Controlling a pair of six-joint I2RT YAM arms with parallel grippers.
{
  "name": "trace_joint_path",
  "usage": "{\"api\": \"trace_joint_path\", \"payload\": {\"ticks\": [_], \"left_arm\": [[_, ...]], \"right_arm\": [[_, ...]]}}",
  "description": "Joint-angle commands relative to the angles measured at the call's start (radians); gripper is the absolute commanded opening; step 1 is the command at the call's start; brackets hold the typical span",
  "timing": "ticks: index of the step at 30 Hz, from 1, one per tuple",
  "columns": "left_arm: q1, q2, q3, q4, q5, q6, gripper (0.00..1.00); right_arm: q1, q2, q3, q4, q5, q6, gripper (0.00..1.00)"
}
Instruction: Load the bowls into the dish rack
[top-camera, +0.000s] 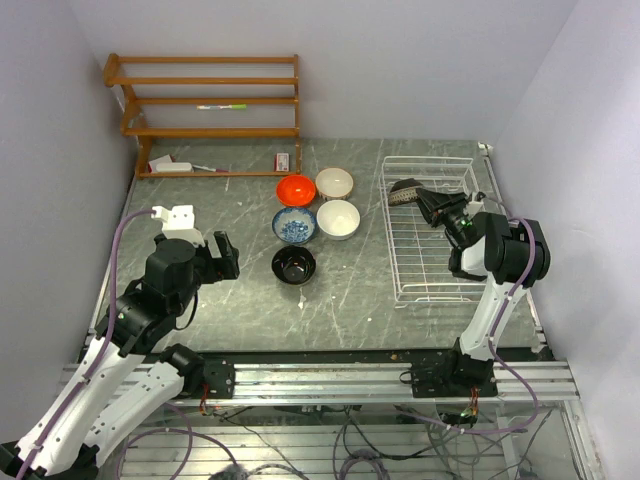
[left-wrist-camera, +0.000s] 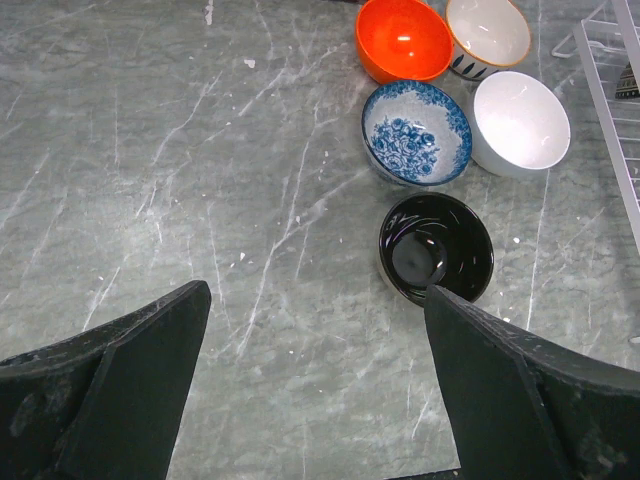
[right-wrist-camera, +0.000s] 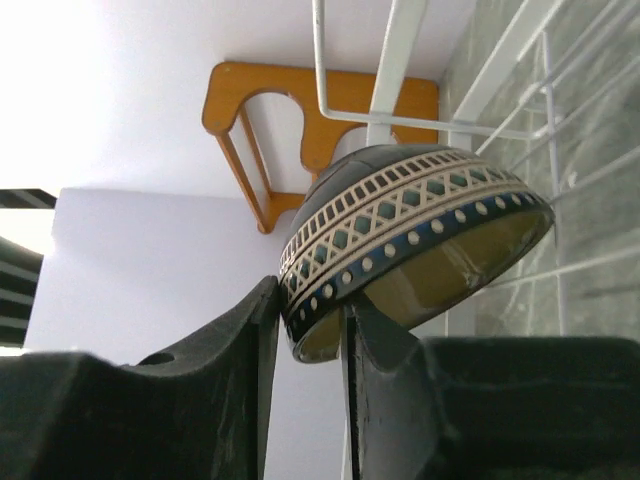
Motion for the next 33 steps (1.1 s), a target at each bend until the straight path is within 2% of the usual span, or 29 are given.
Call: {"api": "trace_joint_path", "payload": {"ticks": [1, 5, 11, 16, 25, 31, 33], "left_arm": [[-0.005, -0.001, 0.002, 0.011, -0.008, -0.006, 0.99], [-0.004, -0.001, 0.001, 0.011, -0.008, -0.006, 0.99], [-0.003, -0.006, 0.000, 0.011, -0.006, -0.005, 0.99], [-0.004, -0.005, 0.002, 0.011, -0.004, -0.006, 0.99], [-0.003, -0.013, 0.001, 0.014, 0.003, -0.005, 0.99], [-0.004, -0.019, -0.001, 0.019, 0.011, -0.003, 0.99], [-0.004, -0.019, -0.001, 0.019, 0.012, -0.003, 0.99]], "right_arm": [[-0.026, -0.013, -0.048, -0.156, 0.035, -0.070, 0.30], [-0.042, -0.050, -0.065, -0.217, 0.036, -0.105, 0.39], [-0.054, -0.129, -0.080, -0.292, 0.029, -0.148, 0.42], [-0.056, -0.201, -0.095, -0.382, 0.034, -0.208, 0.49], [-0.063, -0.372, -0.078, -0.702, 0.066, -0.359, 0.56], [-0.063, -0.440, -0.025, -0.940, 0.091, -0.488, 0.67], [-0.063, -0.453, -0.026, -0.970, 0.084, -0.504, 0.69]]}}
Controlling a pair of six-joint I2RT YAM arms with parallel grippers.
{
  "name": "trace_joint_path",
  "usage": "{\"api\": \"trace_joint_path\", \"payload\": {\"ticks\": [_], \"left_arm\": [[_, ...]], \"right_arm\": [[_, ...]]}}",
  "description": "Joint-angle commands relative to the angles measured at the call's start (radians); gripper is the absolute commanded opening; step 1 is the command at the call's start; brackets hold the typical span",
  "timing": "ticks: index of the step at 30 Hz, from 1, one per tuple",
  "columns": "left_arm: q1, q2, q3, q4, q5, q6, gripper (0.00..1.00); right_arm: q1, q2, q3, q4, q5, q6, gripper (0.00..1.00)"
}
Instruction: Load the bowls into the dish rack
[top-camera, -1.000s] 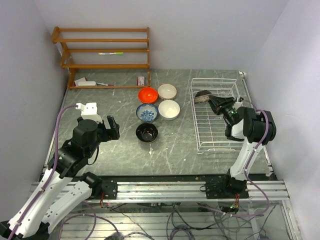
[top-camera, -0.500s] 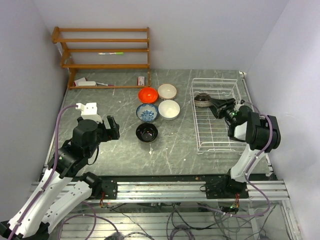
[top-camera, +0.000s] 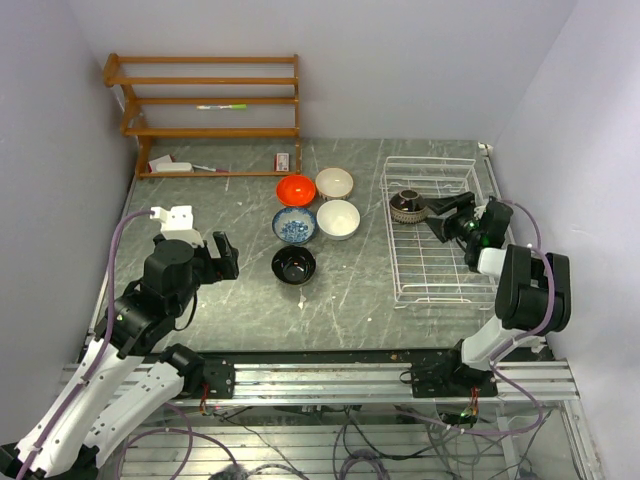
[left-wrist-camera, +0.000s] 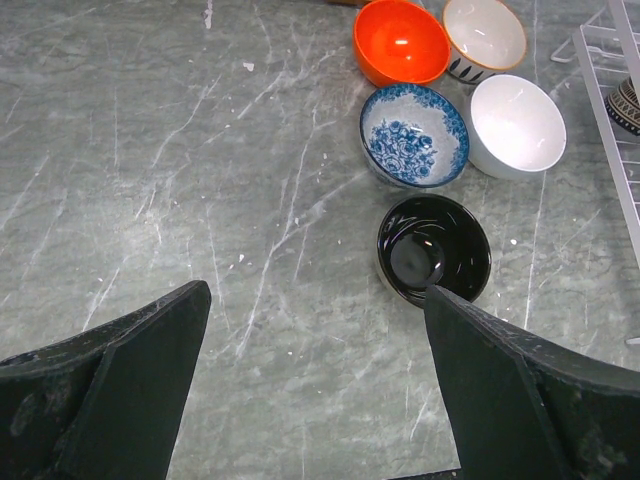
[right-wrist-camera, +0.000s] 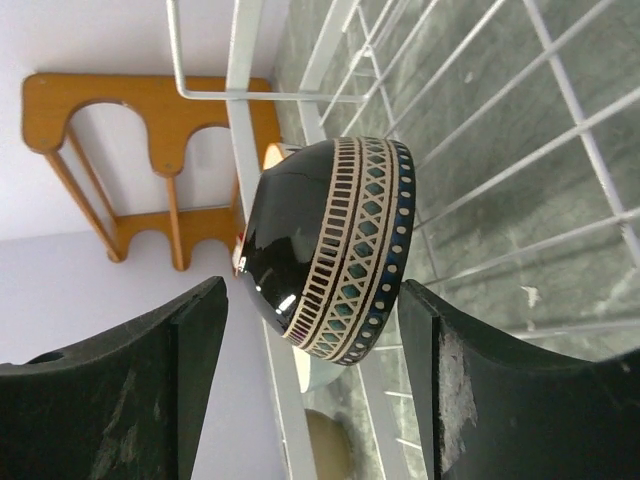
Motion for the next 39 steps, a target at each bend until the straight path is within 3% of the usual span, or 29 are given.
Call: {"api": "trace_joint_path", "payload": {"ticks": [1, 16, 31, 39], "left_arm": [[-0.003, -0.011, -0.001, 0.020, 0.013, -0.002, 0.99], [-0.004, -0.014, -0.004, 0.026, 0.025, 0.001, 0.99], [-0.005, -0.009, -0.006, 0.026, 0.034, 0.003, 0.99], [-0.005, -0.009, -0.005, 0.027, 0.036, 0.003, 0.99]], "right_arm": [[-0.009, -0.047, 0.026, -0.155, 0.020, -0.102, 0.69], [0.030, -0.285, 0.160, -0.598, 0.260, -0.435, 0.73], [0.319, 0.089, 0.726, -0.966, 0.640, -0.748, 0.75], [0.401, 0.210, 0.806, -1.064, 0.775, -0.860, 0.75]]}}
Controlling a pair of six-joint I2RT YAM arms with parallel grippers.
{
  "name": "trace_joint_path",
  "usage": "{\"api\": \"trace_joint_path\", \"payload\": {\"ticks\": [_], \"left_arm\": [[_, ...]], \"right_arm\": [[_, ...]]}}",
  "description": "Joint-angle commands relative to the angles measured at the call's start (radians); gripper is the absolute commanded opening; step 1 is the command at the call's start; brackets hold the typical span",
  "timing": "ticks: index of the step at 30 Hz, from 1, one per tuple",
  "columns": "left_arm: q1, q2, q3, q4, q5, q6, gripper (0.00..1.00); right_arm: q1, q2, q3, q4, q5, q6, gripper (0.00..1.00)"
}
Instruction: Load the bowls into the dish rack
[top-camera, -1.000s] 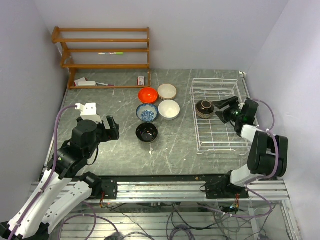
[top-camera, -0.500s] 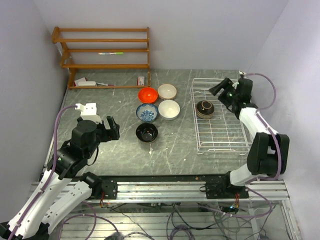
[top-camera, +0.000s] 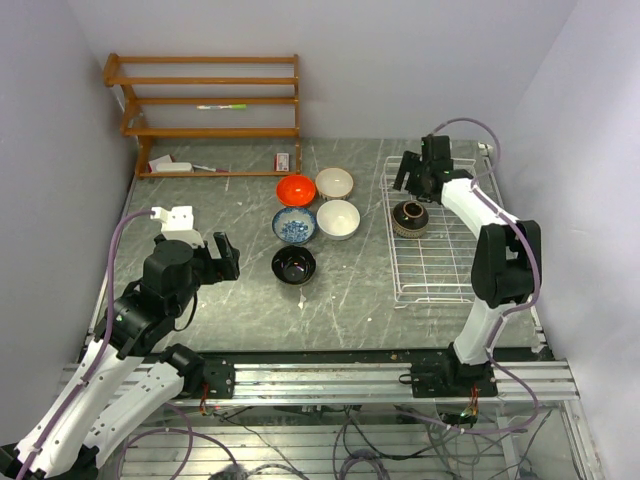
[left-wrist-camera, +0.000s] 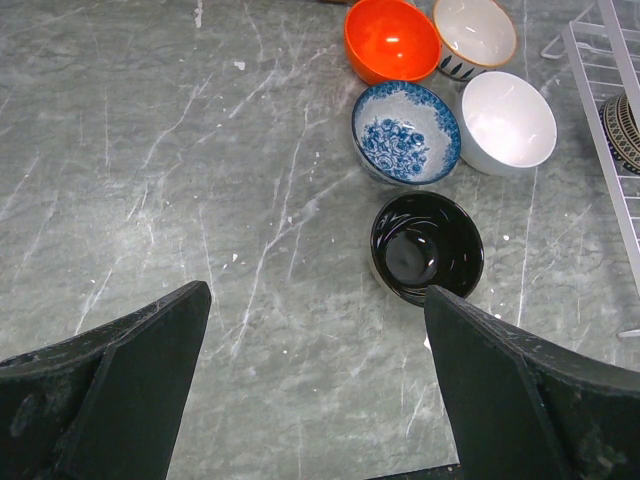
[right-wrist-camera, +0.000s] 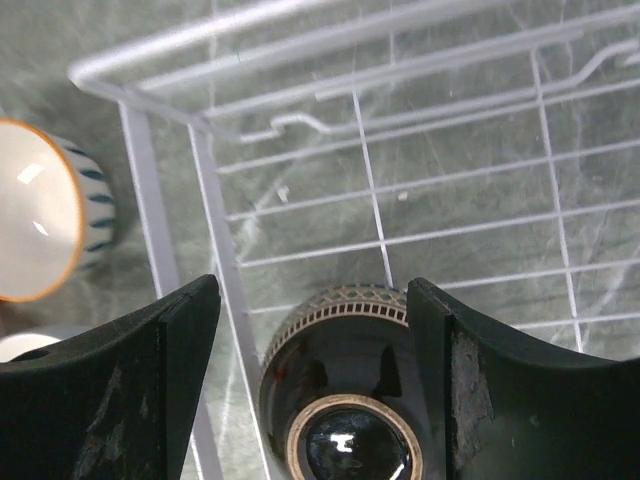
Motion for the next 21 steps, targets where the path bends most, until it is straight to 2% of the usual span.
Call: {"api": "trace_joint_path", "payload": {"ticks": [1, 11, 21], "left_arm": [[-0.005, -0.002, -0.005, 0.026, 0.019, 0.003, 0.99], [-0.005, -0.004, -0.007, 0.029, 0.021, 0.005, 0.99], [-0.005, 0.002, -0.011, 0.041, 0.055, 0.011, 0.99]], "right_arm": [[0.033, 0.040, 0.018, -0.078, 0.099, -0.086, 0.75], [0.034, 0.018, -0.020, -0.158, 0.166, -0.076, 0.74], [0.048, -0.165, -0.234, -0.188, 0.159, -0.054, 0.74]]}}
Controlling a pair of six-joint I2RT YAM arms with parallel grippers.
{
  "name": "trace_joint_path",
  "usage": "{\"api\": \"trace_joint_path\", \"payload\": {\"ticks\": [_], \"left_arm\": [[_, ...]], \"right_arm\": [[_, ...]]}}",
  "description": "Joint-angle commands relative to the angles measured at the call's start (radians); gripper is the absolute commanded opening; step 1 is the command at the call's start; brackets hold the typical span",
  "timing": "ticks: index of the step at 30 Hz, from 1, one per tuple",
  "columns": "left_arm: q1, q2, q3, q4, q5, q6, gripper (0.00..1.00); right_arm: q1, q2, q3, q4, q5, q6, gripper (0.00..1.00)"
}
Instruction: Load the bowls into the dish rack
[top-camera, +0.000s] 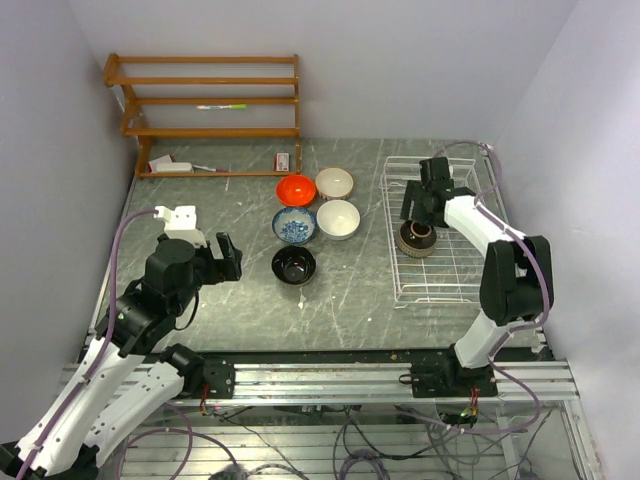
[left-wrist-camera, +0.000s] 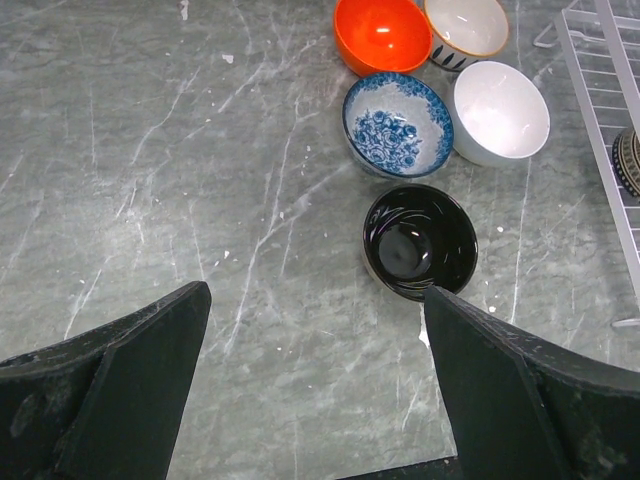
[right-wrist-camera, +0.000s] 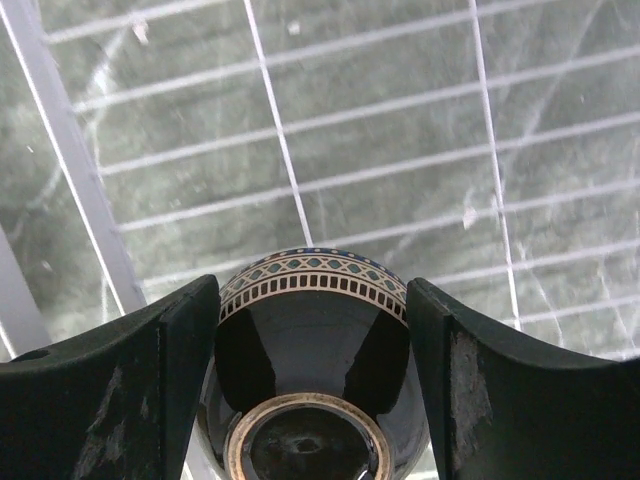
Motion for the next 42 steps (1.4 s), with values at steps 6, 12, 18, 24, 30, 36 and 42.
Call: {"api": "trace_joint_path", "payload": {"ticks": [6, 12, 18, 24, 30, 36, 42], "left_arm": [[-0.005, -0.015, -0.010, 0.043, 0.044, 0.014, 0.99], [-0.005, -0.021, -0.014, 0.046, 0.054, 0.014, 0.99], [-0.004, -0.022, -0.013, 0.044, 0.055, 0.014, 0.99], [-0.005, -0.023, -0.015, 0.045, 0.055, 0.014, 0.99], [-0.005, -0.023, -0.015, 0.043, 0.053, 0.013, 0.99], [-0.005, -0.025, -0.014, 0.040, 0.044, 0.010, 0.99], [-0.004, -0.026, -0.015, 0.038, 0.037, 0.007, 0.99]], "right_arm": [[0.031, -0.194, -0.172, -0.064, -0.028, 0.022, 0.74], [0.058, -0.266, -0.267, -0.084, -0.049, 0.025, 0.75], [0.088, -0.330, -0.316, -0.117, -0.041, 0.030, 0.75], [0.123, -0.379, -0.348, -0.149, -0.014, 0.043, 0.75], [0.128, -0.439, -0.342, -0.156, -0.017, 0.045, 0.75], [0.128, -0.533, -0.267, -0.180, -0.025, 0.042, 0.76], [0.155, -0.587, -0.180, -0.088, -0.171, -0.018, 0.75]]}}
